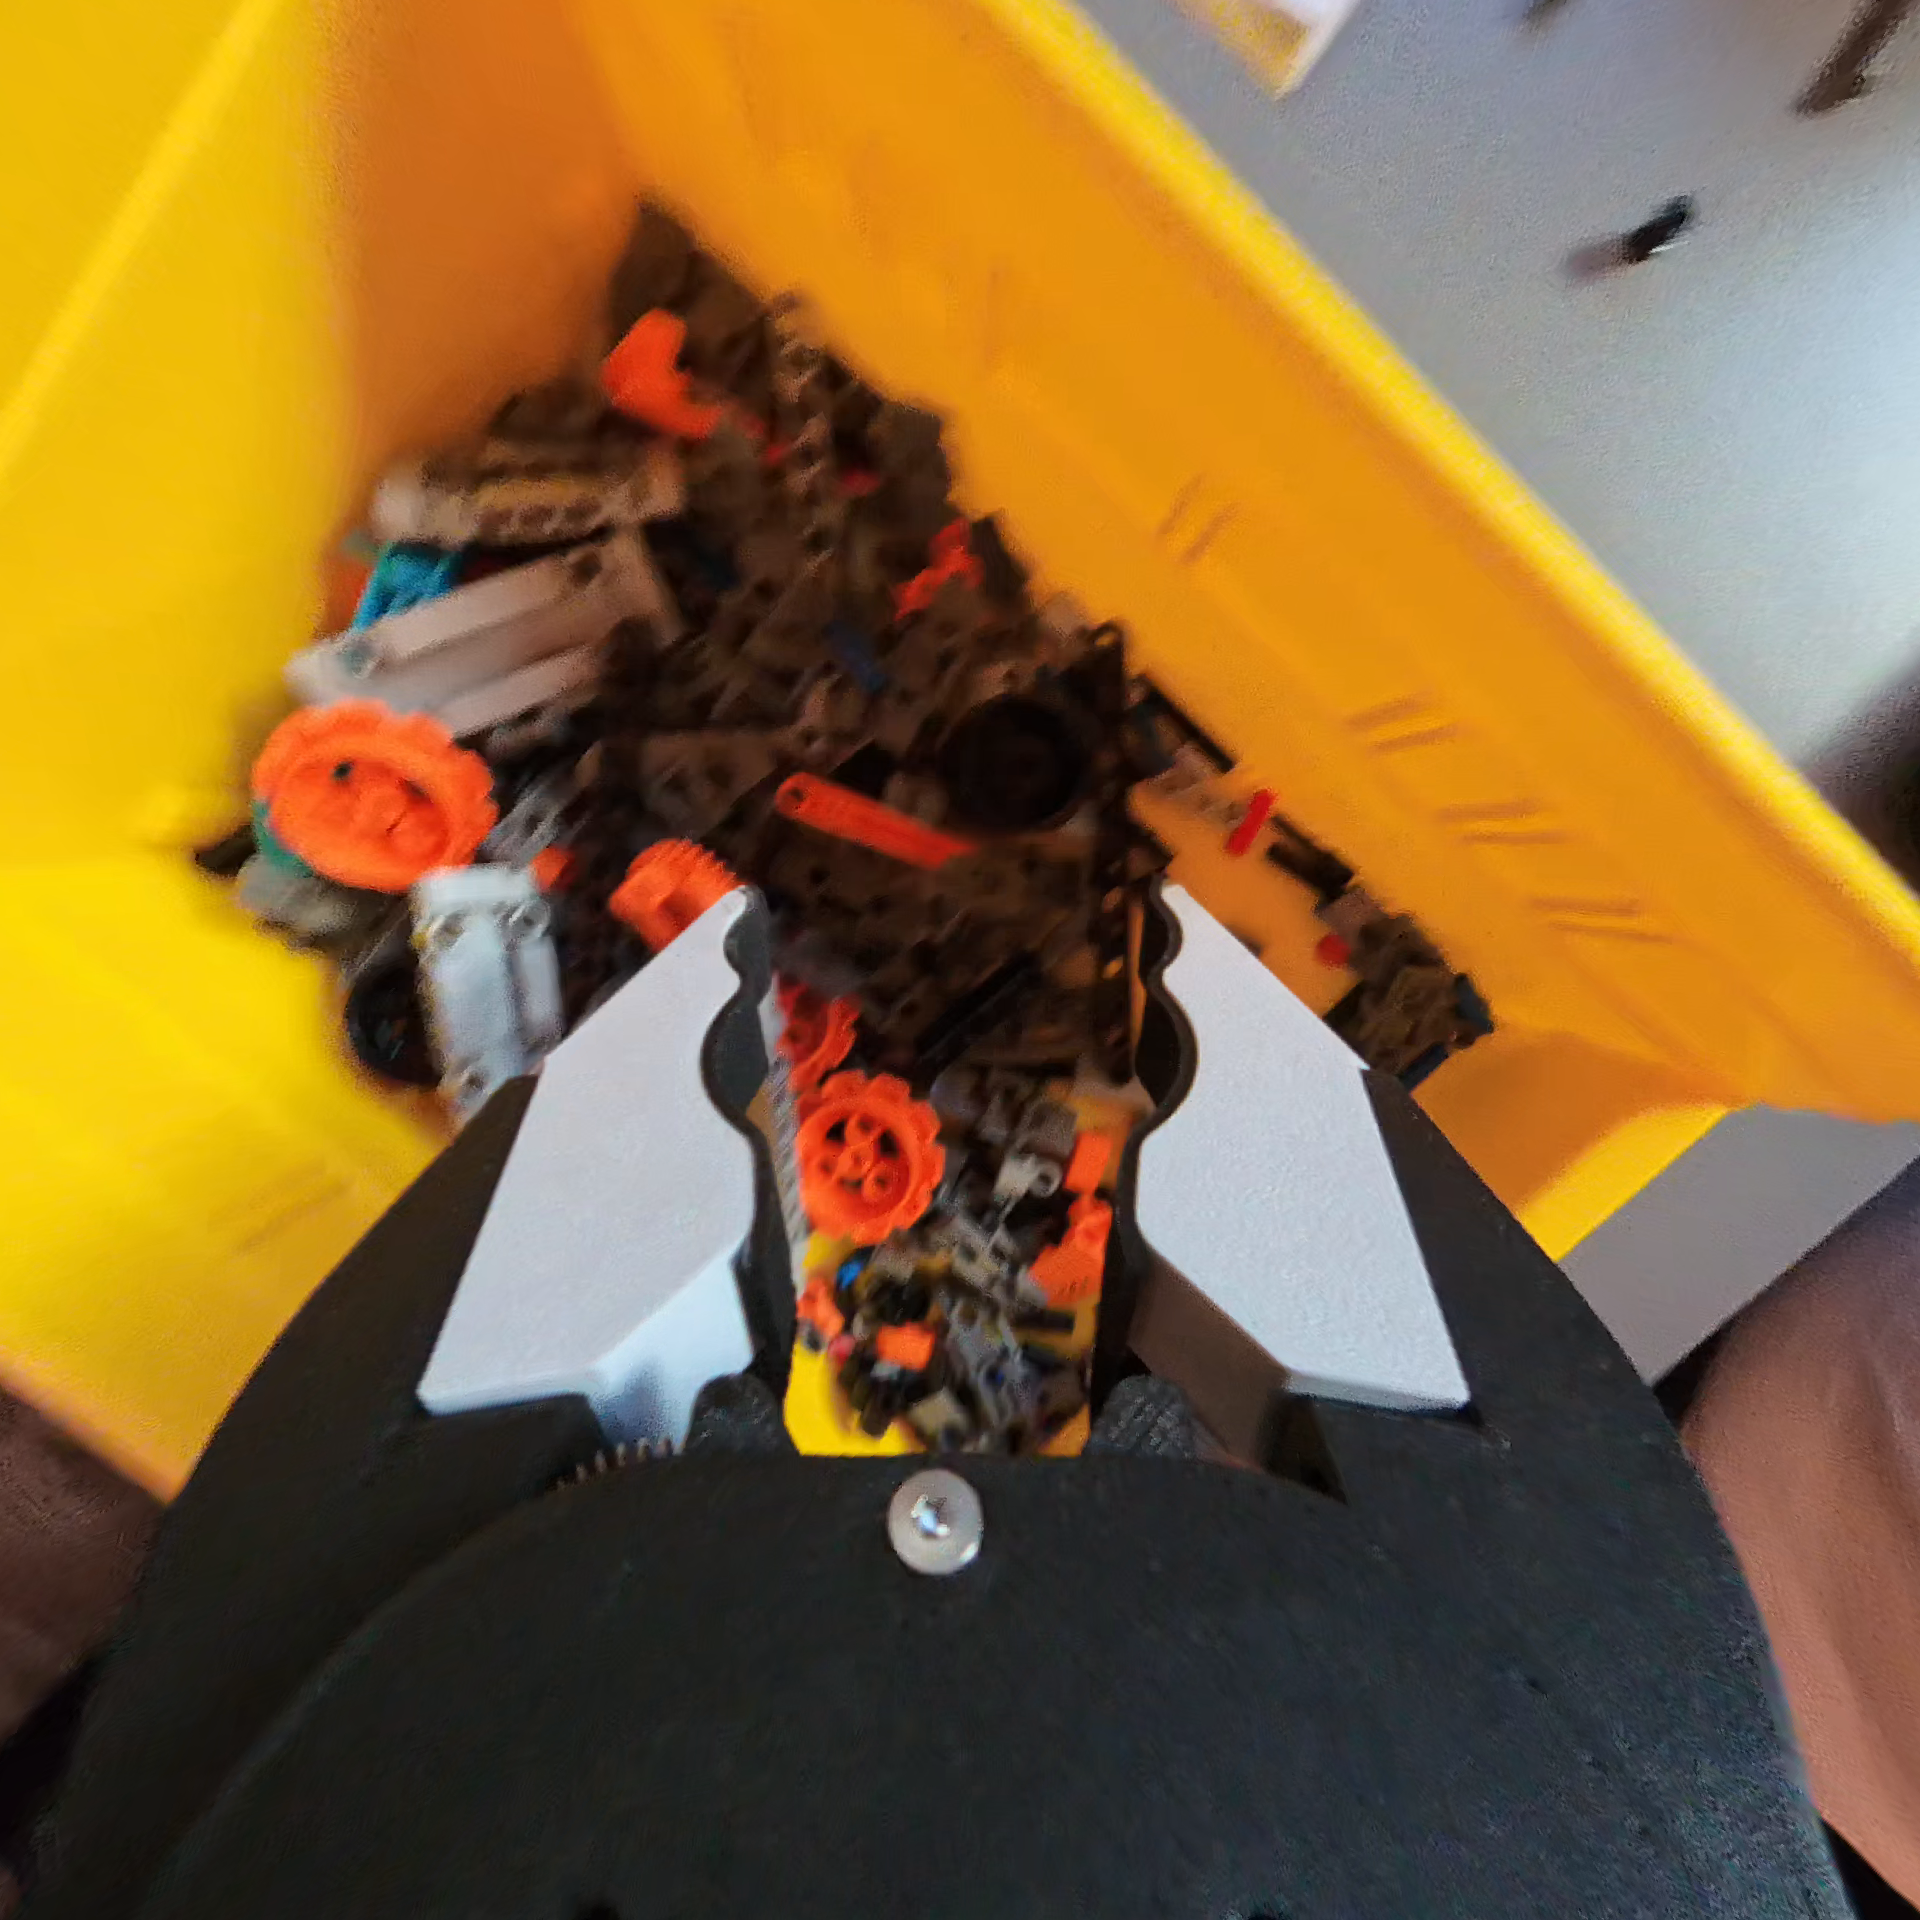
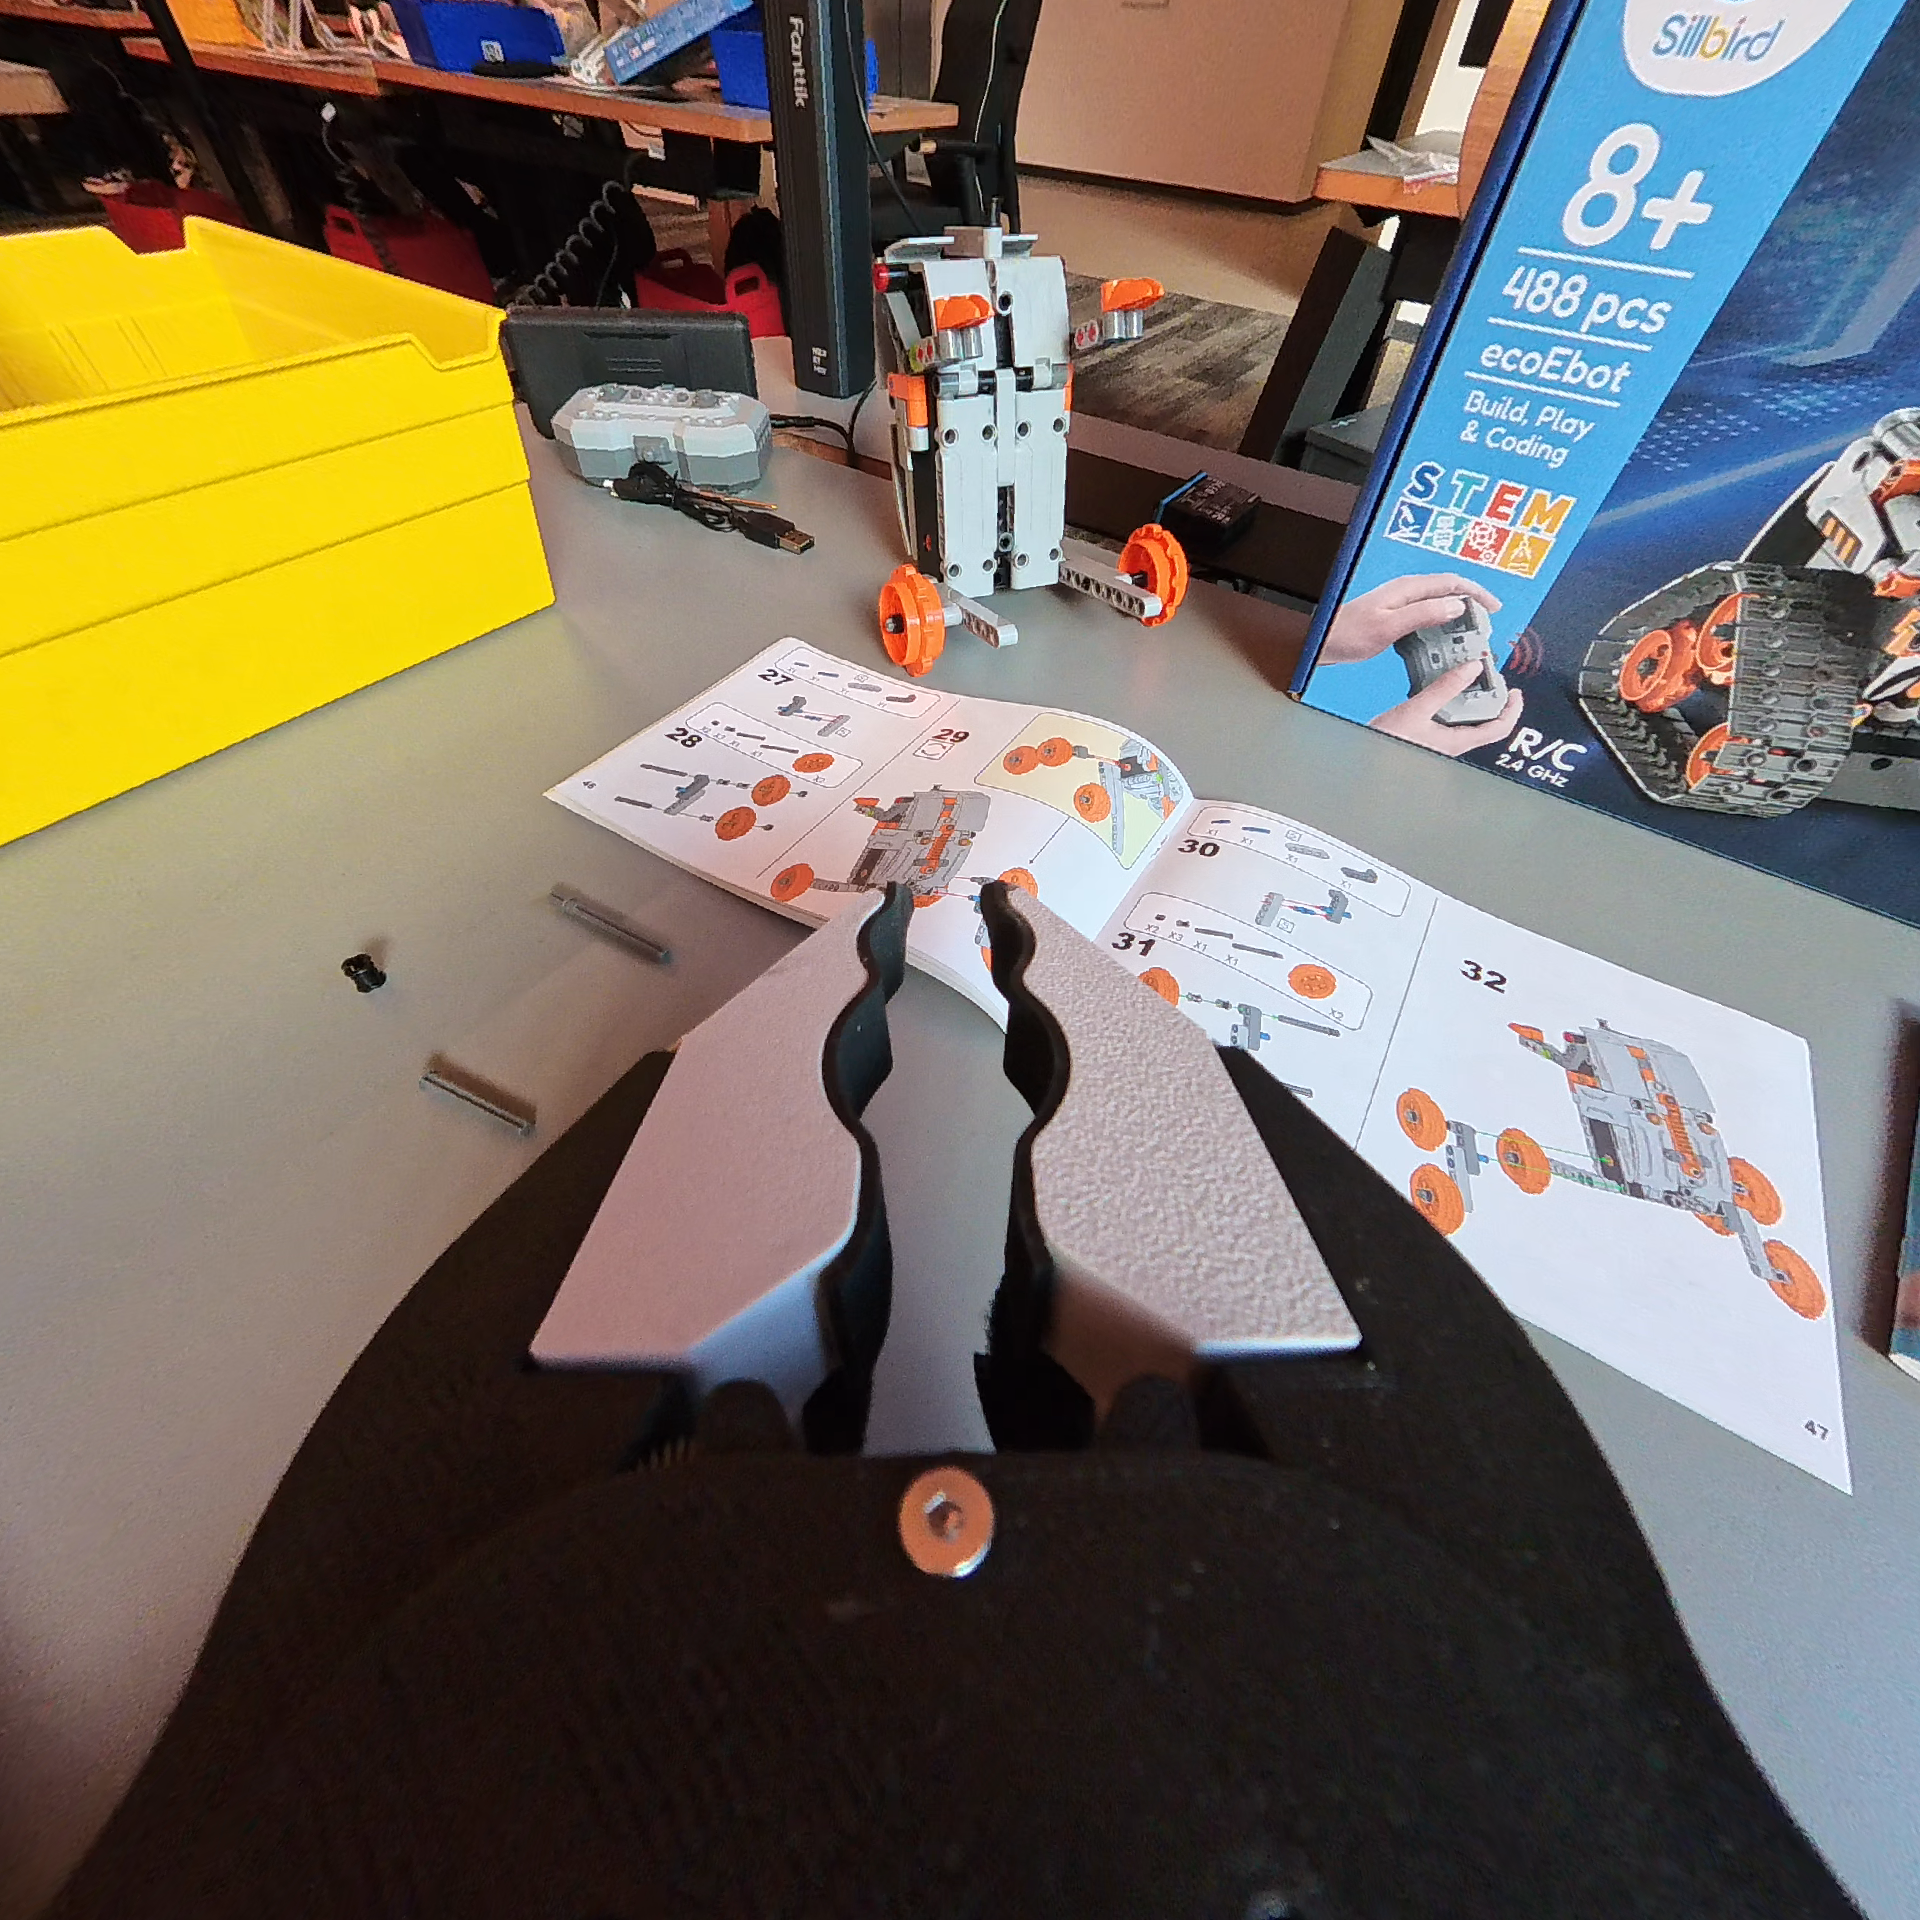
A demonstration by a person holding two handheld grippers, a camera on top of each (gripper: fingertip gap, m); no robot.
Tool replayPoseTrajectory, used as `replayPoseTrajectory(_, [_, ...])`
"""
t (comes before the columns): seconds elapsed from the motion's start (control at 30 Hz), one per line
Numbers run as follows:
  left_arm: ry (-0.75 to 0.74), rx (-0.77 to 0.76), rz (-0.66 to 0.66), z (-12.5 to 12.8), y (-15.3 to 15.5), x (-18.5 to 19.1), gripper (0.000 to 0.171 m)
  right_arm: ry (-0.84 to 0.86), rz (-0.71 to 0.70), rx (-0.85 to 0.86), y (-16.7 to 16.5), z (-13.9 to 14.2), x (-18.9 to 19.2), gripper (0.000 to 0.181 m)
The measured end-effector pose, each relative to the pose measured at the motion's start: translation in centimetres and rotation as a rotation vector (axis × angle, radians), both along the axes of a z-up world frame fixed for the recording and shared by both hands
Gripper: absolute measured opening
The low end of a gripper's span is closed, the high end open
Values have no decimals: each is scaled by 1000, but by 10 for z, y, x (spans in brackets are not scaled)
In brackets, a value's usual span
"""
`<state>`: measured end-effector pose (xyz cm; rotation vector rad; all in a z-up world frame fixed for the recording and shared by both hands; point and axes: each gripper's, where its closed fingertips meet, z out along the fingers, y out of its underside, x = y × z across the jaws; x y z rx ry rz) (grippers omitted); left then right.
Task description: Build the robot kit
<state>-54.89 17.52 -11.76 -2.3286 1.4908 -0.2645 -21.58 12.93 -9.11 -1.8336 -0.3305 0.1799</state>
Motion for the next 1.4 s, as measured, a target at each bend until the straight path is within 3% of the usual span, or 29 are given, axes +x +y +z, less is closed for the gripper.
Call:
replayPoseTrajectory(0.1, [13,95,-84,-11,-4,26,78,3,-3,-1,0,0,1,14])
replayPoseTrajectory(0.23, [83,143,-117,-29,1,36,77,10,-9,-8,0,-2,3,14])
replayPoseTrajectory(0.27, [105,164,-122,-32,4,36,74,13,-8,-8,0,-2,3,14])
replayPoseTrajectory(0.37, [131,181,-154,-38,5,35,40,17,-3,-3,0,0,2,14])
replayPoseTrajectory(0.53, [197,203,-129,-27,12,14,36,12,9,-4,1,0,-1,14])
replayPoseTrajectory(0.73, [177,161,23,6,15,-36,35,14,22,7,-1,3,-5,14])
replayPoseTrajectory(0.83, [121,73,92,3,9,-48,35,13,33,8,-1,4,-8,14])
replayPoseTrajectory(0.87, [145,56,119,-1,11,-56,43,8,34,8,-1,4,-8,14])
replayPoseTrajectory(0.9, [167,58,140,-4,14,-61,62,1,33,6,-1,3,-8,14])
replayPoseTrajectory(0.97, [146,58,146,-4,13,-56,70,-15,28,-1,-1,1,-8,14])
replayPoseTrajectory(1.1, [-62,46,-11,6,-3,2,52,-21,8,-28,1,-6,-3,14])
replayPoseTrajectory(1.23, [-26,164,-227,0,6,23,40,-9,-17,-43,2,-11,4,14])
replayPoseTrajectory(1.4, [-4,131,-298,-7,16,21,37,0,-34,-44,3,-11,8,14])
